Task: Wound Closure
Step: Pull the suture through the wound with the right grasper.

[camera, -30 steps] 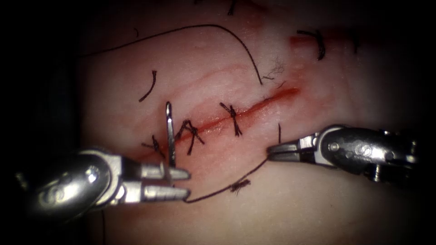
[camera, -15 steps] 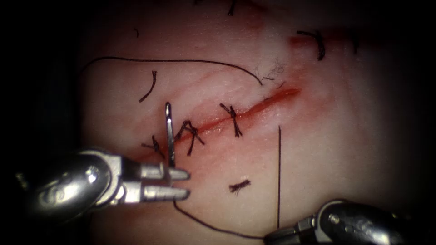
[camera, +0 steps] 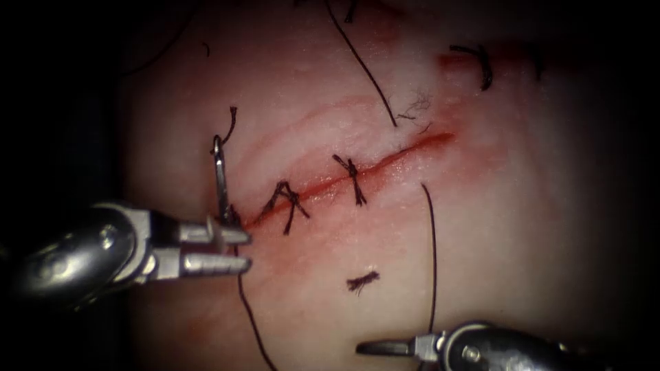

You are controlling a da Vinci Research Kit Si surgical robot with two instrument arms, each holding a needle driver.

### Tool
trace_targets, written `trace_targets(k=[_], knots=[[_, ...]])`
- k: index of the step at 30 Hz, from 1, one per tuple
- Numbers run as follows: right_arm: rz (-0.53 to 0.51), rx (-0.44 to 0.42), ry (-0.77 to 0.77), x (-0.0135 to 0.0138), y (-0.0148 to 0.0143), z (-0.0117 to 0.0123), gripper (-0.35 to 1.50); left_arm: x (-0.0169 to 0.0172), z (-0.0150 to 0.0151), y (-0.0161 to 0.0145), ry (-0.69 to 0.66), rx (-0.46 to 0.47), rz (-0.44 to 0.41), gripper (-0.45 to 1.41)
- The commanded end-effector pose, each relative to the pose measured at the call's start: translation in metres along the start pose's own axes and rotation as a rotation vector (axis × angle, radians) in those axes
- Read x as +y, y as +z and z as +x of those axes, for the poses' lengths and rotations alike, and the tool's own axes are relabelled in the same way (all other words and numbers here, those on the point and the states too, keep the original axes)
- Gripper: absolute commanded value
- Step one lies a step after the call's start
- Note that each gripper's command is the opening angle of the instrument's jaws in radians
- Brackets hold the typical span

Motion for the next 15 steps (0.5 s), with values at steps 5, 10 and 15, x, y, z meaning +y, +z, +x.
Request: trace_targets(k=[5, 10, 15], knots=[[-0.117, 0.003, -0.127, 0.0053, -0.0037, 0.0029, 1.46, -0.0021, -0.0016, -0.0007, 0.058, -0.148, 0.124, -0.17], [-0.141, -0.006, -0.231, 0.0073, -0.0061, 0.0033, 1.46, -0.0034, -0.0027, -0.0012, 0.121, -0.247, 0.208, -0.10], [-0.054, 0.015, -0.264, 0.0080, -0.0071, 0.0017, 1.28, -0.0043, -0.0034, -0.0017, 0.194, -0.314, 0.271, -0.02]])
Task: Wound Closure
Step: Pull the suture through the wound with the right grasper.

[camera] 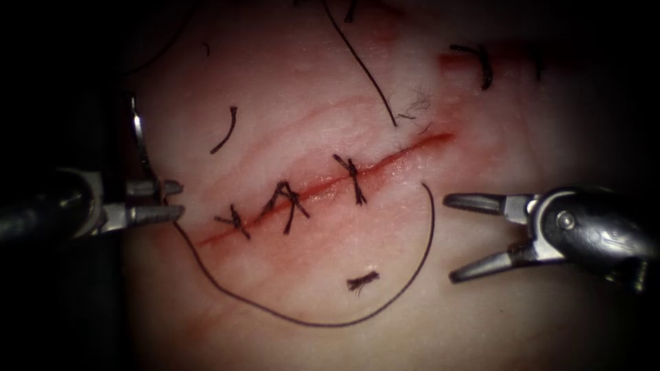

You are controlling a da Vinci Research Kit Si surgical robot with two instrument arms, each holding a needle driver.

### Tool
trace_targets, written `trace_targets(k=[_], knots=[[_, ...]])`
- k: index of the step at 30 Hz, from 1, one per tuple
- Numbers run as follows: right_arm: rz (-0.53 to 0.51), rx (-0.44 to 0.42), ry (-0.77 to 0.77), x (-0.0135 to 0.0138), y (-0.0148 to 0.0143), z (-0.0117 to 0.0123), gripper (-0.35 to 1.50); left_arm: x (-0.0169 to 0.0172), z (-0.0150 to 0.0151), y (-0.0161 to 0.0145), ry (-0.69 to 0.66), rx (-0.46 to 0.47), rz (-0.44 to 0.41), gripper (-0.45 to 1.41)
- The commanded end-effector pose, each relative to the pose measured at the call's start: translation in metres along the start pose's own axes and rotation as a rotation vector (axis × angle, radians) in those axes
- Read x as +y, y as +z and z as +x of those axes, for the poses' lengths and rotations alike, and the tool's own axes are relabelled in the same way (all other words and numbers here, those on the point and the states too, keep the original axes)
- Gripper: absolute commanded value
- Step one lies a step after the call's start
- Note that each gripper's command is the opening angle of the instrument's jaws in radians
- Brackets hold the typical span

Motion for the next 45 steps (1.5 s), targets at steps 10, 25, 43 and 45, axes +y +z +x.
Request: trace_targets(k=[10, 25, 43, 45], knots=[[-0.022, -0.064, -0.148, 0.0024, 0.0041, -0.0054, 1.35, -0.0008, 0.0001, 0.0006, 0.025, -0.056, 0.051, -0.03], [-0.030, -0.146, -0.274, 0.0027, 0.0070, -0.0089, -0.35, -0.0003, 0.0003, 0.0012, 0.029, -0.068, 0.041, -0.07], [0.021, -0.146, -0.258, 0.0012, 0.0067, -0.0080, -0.35, 0.0000, 0.0005, 0.0014, 0.027, -0.070, 0.043, -0.10], [0.030, -0.149, -0.243, 0.0008, 0.0067, -0.0078, -0.35, 0.0001, 0.0006, 0.0016, 0.032, -0.068, 0.041, -0.10]])
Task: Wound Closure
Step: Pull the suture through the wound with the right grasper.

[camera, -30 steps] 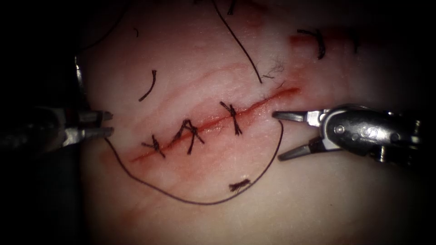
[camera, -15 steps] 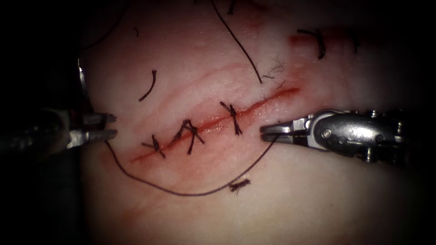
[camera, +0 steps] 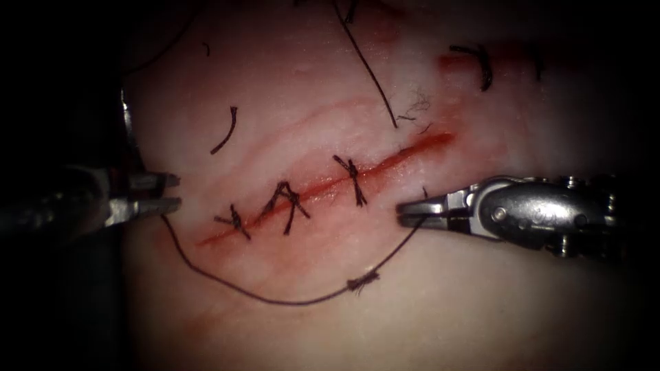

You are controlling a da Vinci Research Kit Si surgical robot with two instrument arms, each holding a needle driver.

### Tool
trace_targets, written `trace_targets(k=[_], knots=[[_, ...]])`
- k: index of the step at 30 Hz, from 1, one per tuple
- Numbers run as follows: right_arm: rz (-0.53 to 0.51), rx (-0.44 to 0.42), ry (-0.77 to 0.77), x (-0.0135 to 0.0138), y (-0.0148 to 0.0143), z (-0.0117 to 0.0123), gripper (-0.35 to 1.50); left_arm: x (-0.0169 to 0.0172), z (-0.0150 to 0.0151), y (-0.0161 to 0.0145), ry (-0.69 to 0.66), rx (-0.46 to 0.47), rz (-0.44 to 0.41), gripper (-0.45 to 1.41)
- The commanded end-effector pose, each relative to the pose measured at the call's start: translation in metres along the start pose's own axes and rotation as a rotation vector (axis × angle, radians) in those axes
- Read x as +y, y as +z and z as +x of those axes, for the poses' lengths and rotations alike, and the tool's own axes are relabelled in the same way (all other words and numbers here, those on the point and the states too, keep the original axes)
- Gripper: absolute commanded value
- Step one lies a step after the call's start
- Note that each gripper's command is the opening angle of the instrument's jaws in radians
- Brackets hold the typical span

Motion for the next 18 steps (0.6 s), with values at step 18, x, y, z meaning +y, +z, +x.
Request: trace_targets(k=[18], knots=[[0.197, 0.081, 0.141, -0.0092, 0.0011, 0.0080, -0.35, 0.0001, 0.0005, 0.0012, 0.001, 0.008, 0.001, -0.08]])
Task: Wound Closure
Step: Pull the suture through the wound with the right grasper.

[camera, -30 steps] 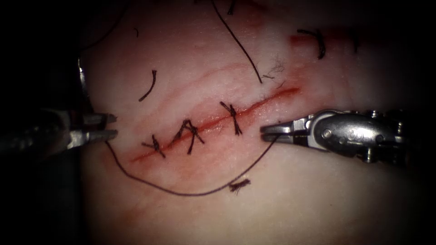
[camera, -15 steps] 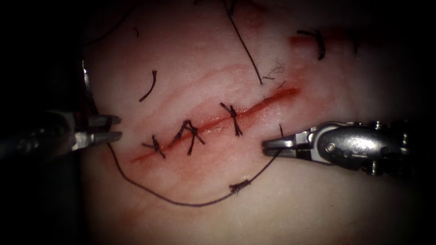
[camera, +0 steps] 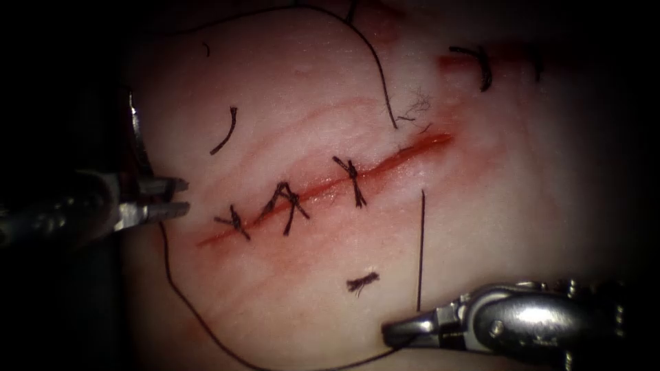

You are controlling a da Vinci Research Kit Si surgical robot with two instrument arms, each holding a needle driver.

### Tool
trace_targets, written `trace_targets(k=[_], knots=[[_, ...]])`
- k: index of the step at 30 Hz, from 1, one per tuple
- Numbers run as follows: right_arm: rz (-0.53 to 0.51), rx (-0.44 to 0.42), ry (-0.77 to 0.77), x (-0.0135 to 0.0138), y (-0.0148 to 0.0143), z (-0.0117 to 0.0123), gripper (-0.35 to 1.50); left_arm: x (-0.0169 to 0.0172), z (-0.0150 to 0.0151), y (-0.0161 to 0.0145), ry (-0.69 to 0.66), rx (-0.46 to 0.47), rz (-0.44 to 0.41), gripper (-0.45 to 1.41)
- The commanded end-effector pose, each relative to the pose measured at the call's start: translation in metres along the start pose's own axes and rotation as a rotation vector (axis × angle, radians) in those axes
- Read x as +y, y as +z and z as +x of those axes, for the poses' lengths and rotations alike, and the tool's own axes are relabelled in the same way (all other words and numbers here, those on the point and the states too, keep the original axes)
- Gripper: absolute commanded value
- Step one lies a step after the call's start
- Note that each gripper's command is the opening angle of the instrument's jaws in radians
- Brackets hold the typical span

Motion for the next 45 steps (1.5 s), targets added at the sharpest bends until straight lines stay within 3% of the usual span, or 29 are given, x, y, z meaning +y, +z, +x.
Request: trace_targets(k=[1, 3, 5, 12, 13, 15, 16, 23, 28, 33, 38, 41, 45], knots=[[0.031, 0.012, 0.012, -0.0011, 0.0013, 0.0009, -0.35, -0.0003, 0.0004, 0.0006, 0.001, 0.004, 0.002, -0.08], [0.103, 0.028, 0.050, -0.0030, 0.0019, 0.0026, -0.35, -0.0003, 0.0004, 0.0007, 0.001, 0.003, 0.003, -0.08], [0.242, 0.091, 0.112, -0.0059, 0.0031, 0.0054, -0.35, -0.0002, 0.0004, 0.0008, 0.001, 0.003, 0.004, -0.08], [0.314, 0.204, 0.192, -0.0070, 0.0039, 0.0074, -0.35, -0.0002, 0.0004, 0.0008, 0.000, 0.003, 0.004, -0.08], [0.287, 0.216, 0.190, -0.0069, 0.0040, 0.0074, -0.23, -0.0002, 0.0004, 0.0008, 0.000, 0.003, 0.004, -0.08], [0.188, 0.218, 0.210, -0.0059, 0.0039, 0.0073, 0.77, -0.0002, 0.0004, 0.0008, 0.001, 0.003, 0.004, -0.08], [0.088, 0.218, 0.195, -0.0042, 0.0031, 0.0071, 1.31, -0.0002, 0.0004, 0.0008, 0.000, 0.003, 0.004, -0.08], [-0.112, 0.181, 0.104, 0.0035, -0.0039, 0.0062, 1.43, -0.0003, 0.0004, 0.0009, 0.019, 0.003, 0.005, -0.07], [-0.184, 0.185, 0.052, 0.0063, -0.0074, 0.0060, 1.43, -0.0003, 0.0002, 0.0010, 0.033, -0.001, 0.003, -0.03], [-0.244, 0.168, -0.052, 0.0088, -0.0103, 0.0042, 1.40, -0.0003, -0.0001, 0.0012, 0.036, -0.010, -0.001, -0.02], [-0.205, 0.148, -0.120, 0.0099, -0.0093, 0.0002, 1.31, -0.0002, -0.0001, 0.0013, 0.038, -0.017, -0.003, -0.02], [-0.207, 0.086, -0.205, 0.0104, -0.0062, -0.0044, 1.28, -0.0002, -0.0001, 0.0013, 0.038, -0.017, -0.003, -0.01], [-0.192, 0.055, -0.243, 0.0105, -0.0038, -0.0061, 1.28, -0.0002, -0.0001, 0.0013, 0.044, -0.017, -0.003, -0.01]])
